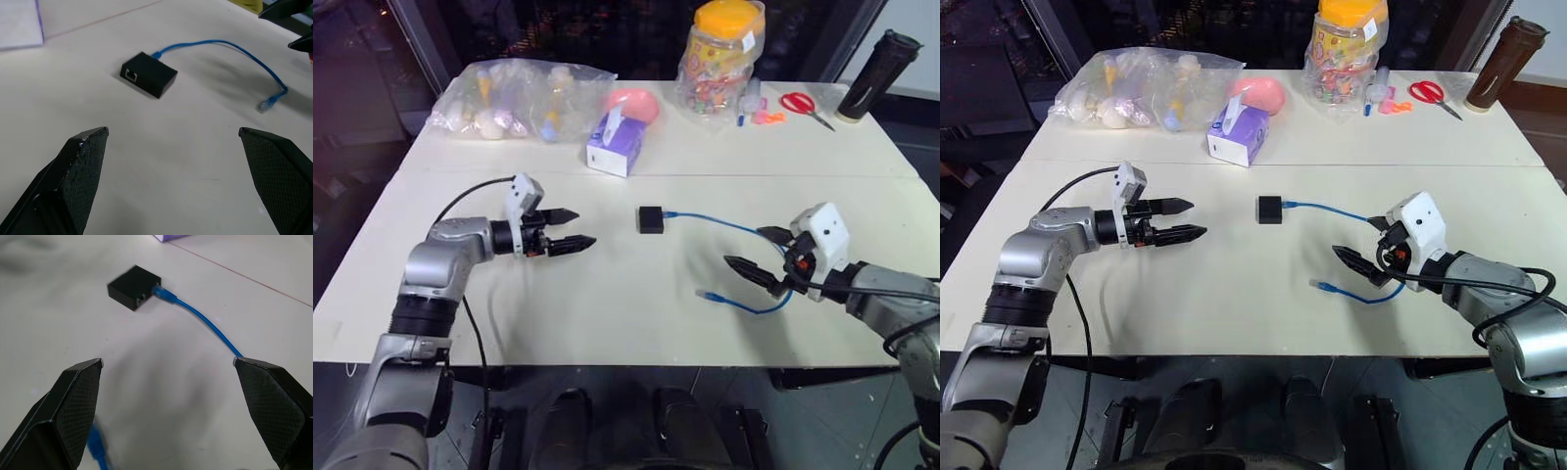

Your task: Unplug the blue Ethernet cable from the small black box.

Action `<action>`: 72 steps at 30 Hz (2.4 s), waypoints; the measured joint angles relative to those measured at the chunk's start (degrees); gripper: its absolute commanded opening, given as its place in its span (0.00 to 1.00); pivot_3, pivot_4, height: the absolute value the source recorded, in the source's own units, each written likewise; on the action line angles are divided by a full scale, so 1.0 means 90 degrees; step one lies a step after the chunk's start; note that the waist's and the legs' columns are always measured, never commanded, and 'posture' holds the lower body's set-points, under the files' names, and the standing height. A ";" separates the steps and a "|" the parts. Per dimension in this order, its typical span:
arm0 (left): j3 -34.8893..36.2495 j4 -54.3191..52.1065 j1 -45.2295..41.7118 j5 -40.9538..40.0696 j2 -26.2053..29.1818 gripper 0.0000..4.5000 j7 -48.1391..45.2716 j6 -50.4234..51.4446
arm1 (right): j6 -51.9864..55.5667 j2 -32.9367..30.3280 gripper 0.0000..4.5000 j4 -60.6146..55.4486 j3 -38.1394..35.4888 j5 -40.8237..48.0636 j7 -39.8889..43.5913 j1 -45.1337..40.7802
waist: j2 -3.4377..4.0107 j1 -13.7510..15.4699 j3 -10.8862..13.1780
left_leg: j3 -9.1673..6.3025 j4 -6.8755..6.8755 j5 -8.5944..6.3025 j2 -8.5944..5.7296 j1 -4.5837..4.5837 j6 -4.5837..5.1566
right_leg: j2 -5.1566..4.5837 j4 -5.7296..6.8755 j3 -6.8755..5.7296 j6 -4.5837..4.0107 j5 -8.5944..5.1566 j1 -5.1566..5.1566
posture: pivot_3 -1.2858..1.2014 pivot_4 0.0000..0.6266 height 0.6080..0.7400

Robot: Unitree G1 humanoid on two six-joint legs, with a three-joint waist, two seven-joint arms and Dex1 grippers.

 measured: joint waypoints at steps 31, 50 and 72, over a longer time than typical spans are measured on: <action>0.1070 -0.3077 0.1650 -0.1093 0.1150 1.00 0.0380 0.1887 | -0.5525 0.3451 0.58 1.1240 0.2876 -0.4300 0.1991 -0.6728 | 0.0005 -0.0383 0.0011 | -0.0006 -0.0019 0.0004 0.0003 0.0033 -0.0008 | 0.0004 0.0045 -0.0002 0.0023 0.0018 -0.0001 | 0.52 0.24 0.99; 0.0555 0.2739 -0.2452 -0.0764 -0.0519 1.00 -0.0921 0.0350 | -0.9006 0.1273 0.00 0.8545 0.3329 -0.6172 -0.0684 -0.6287 | 0.0008 -0.0351 0.0014 | -0.0011 -0.0039 0.0025 -0.0010 0.0001 -0.0043 | 0.0000 0.0033 -0.0007 0.0043 0.0026 -0.0032 | 0.52 0.24 0.99; 0.1083 0.6680 -0.4855 0.0744 -0.2147 0.36 -0.0926 -0.1971 | -0.7129 0.0930 0.00 0.4717 0.2910 -0.6020 -0.0370 -0.4525 | 0.0009 -0.0336 0.0016 | -0.0006 -0.0017 0.0023 -0.0015 -0.0015 -0.0038 | -0.0002 0.0036 0.0002 0.0051 0.0023 -0.0034 | 0.52 0.24 0.99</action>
